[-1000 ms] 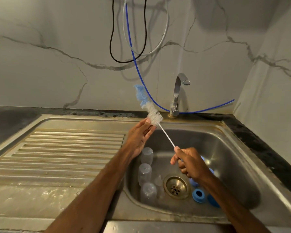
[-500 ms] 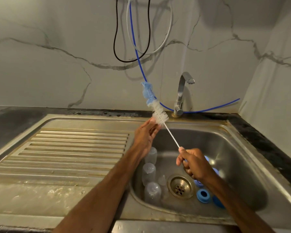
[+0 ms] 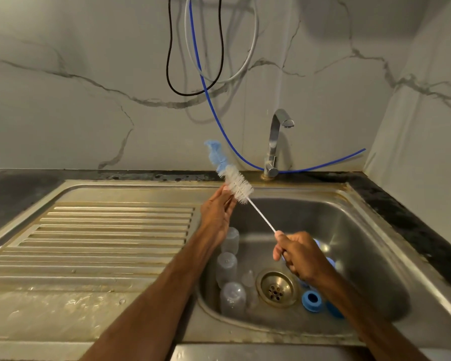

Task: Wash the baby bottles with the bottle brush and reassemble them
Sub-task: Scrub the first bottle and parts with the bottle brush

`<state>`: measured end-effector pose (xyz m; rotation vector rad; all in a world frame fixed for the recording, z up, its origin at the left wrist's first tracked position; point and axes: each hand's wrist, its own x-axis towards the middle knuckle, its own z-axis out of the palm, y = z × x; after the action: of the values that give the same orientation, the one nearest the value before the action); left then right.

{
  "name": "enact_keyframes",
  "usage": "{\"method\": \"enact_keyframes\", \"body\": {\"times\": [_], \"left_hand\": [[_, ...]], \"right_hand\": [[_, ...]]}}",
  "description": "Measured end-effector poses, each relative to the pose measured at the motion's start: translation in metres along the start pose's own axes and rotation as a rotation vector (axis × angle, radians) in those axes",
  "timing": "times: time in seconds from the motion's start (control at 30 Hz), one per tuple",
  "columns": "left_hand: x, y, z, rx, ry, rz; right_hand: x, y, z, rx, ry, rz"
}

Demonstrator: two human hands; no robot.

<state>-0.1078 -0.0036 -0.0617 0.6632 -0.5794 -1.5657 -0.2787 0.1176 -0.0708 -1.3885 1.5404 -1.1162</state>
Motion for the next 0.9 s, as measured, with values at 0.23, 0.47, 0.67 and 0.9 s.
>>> {"method": "enact_keyframes", "body": {"times": [0.23, 0.47, 0.67, 0.9], "left_hand": [[-0.009, 0.003, 0.009, -0.011, -0.065, -0.007], [-0.018, -0.006, 0.013, 0.213, -0.194, -0.024], [-0.01, 0.0, 0.004, 0.167, -0.153, -0.073], [-0.013, 0.006, 0.003, 0.118, -0.095, -0.108]], "right_hand": [[0.002, -0.014, -0.004, 0.058, 0.012, 0.036], [0.008, -0.018, -0.011, 0.062, 0.053, 0.025], [0.012, -0.014, -0.012, 0.022, 0.05, 0.015], [0.015, 0.0, -0.002, -0.067, 0.042, -0.075]]}}
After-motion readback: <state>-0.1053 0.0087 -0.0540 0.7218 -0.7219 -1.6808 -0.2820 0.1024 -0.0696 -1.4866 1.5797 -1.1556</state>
